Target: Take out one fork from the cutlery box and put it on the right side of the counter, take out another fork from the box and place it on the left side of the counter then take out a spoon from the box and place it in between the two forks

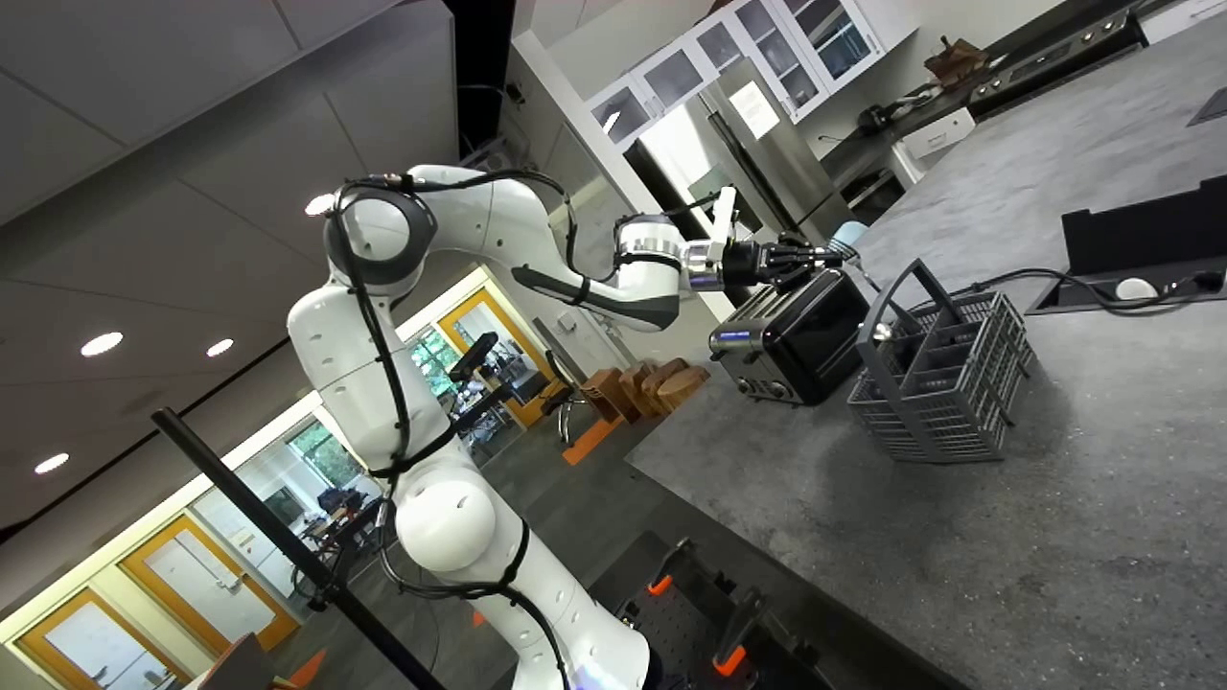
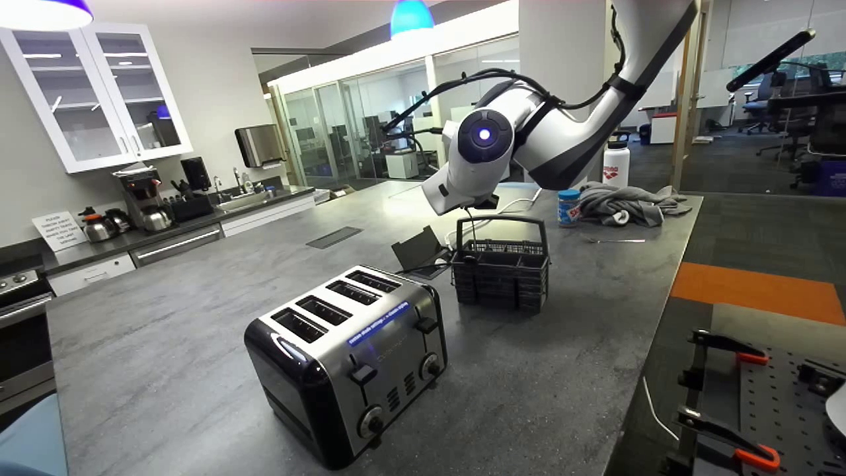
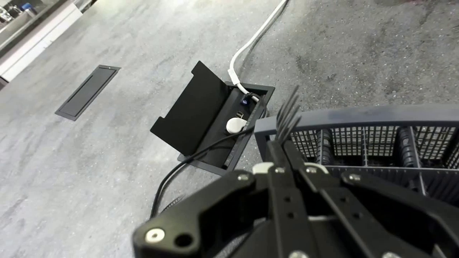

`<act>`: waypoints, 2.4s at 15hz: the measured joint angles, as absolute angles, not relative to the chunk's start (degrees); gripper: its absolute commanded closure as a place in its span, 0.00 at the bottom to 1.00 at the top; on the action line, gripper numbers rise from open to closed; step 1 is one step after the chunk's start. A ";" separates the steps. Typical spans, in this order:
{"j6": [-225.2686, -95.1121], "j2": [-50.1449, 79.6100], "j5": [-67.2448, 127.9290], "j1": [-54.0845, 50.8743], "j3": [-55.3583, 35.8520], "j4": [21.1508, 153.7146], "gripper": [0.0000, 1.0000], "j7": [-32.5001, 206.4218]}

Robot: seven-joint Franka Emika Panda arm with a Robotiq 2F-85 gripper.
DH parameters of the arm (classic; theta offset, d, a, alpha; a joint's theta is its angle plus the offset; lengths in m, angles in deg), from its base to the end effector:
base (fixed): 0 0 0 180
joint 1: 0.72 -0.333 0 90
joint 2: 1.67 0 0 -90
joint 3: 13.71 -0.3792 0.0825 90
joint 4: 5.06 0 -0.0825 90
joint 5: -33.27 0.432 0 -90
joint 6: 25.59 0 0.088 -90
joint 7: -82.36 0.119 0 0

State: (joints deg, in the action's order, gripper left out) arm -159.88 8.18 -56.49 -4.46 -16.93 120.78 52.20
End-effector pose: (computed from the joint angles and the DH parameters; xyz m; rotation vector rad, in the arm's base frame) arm 0.6074 0.0497 0.3363 1.2552 1.7020 -0.2579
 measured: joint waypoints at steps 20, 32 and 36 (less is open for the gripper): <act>-167.55 -6.54 -14.03 -7.59 -19.35 131.72 0.99 5.91; -154.95 -1.93 -15.14 -9.31 -21.67 132.13 0.99 0.32; -154.86 1.48 -15.26 -9.30 -21.67 132.18 0.99 0.00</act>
State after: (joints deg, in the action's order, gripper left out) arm -154.86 1.48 -15.26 -9.30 -21.67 132.18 0.00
